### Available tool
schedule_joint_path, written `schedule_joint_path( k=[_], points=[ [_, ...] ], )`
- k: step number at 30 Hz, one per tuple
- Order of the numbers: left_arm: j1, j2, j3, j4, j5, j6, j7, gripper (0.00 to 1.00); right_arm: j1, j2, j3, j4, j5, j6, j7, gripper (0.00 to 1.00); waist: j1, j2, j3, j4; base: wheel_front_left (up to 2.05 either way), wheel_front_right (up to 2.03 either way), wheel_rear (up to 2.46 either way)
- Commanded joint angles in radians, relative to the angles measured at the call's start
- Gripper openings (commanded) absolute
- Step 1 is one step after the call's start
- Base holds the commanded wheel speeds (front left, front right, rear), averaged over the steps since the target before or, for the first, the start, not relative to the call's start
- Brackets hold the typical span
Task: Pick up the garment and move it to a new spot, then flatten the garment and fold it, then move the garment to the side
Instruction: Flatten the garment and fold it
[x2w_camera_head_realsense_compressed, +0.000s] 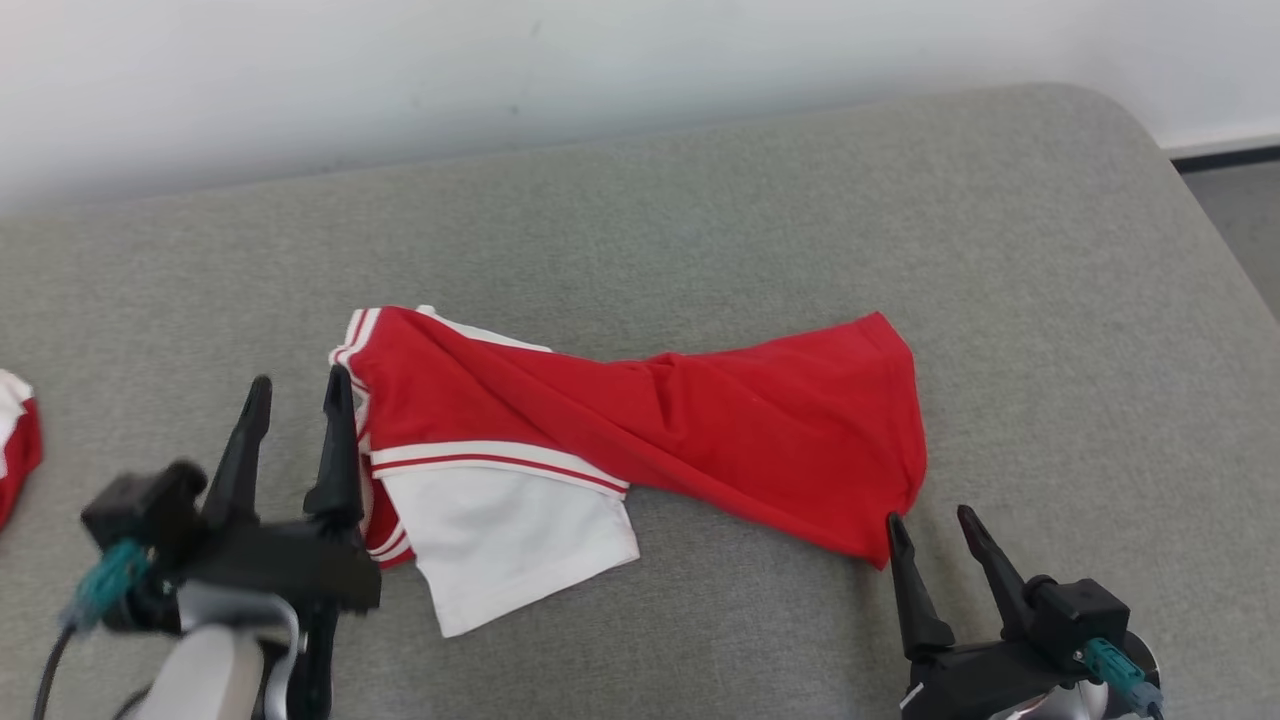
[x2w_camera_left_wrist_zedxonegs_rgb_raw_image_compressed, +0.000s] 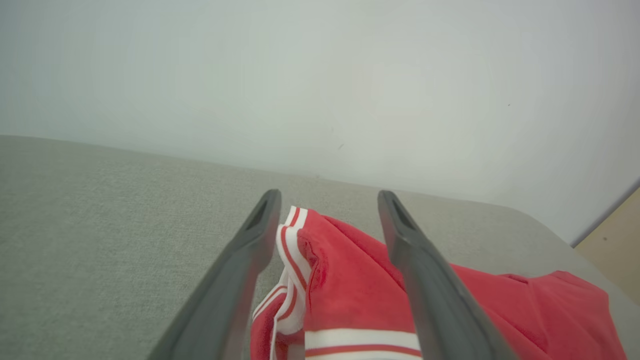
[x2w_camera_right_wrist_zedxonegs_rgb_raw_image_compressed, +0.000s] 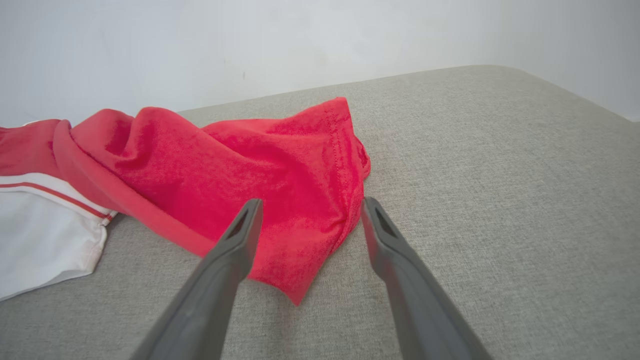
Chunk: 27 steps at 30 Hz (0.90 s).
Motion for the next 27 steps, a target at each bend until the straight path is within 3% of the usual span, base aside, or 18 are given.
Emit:
schedule_joint_path(
  k=[1, 6, 13, 19, 27],
  points=[
    [0.070, -0.019, 0.037, -0.047, 0.028, -0.002, -0.003, 1.00, 0.015, -0.001, -0.012, -0.003, -0.006, -0.003, 0.001, 1.00, 0.0000, -0.0001, -0.040, 0.043, 0.00, 0.00, 0.00],
    [0.247, -0.088, 0.139, -0.178, 0.121, -0.050, -0.003, 1.00, 0.035, -0.001, -0.044, 0.000, -0.014, -0.003, 0.009, 1.00, 0.0000, -0.0001, -0.077, 0.066, 0.00, 0.00, 0.00],
    [0.407, -0.168, 0.257, -0.254, 0.208, -0.110, -0.003, 1.00, 0.047, -0.001, -0.076, 0.020, -0.035, -0.003, 0.025, 1.00, 0.0000, -0.0001, -0.131, 0.088, 0.00, 0.00, 0.00],
    [0.473, -0.193, 0.270, -0.277, 0.264, -0.147, -0.003, 1.00, 0.014, -0.001, -0.135, 0.038, -0.040, -0.003, 0.092, 1.00, 0.0000, -0.0001, -0.152, 0.119, 0.00, 0.00, 0.00],
    [0.470, -0.201, 0.265, -0.279, 0.282, -0.158, -0.003, 1.00, -0.118, -0.002, -0.246, 0.098, -0.061, -0.003, 0.307, 1.00, 0.0000, -0.0001, -0.124, 0.145, 0.00, 0.00, 0.00]
  ],
)
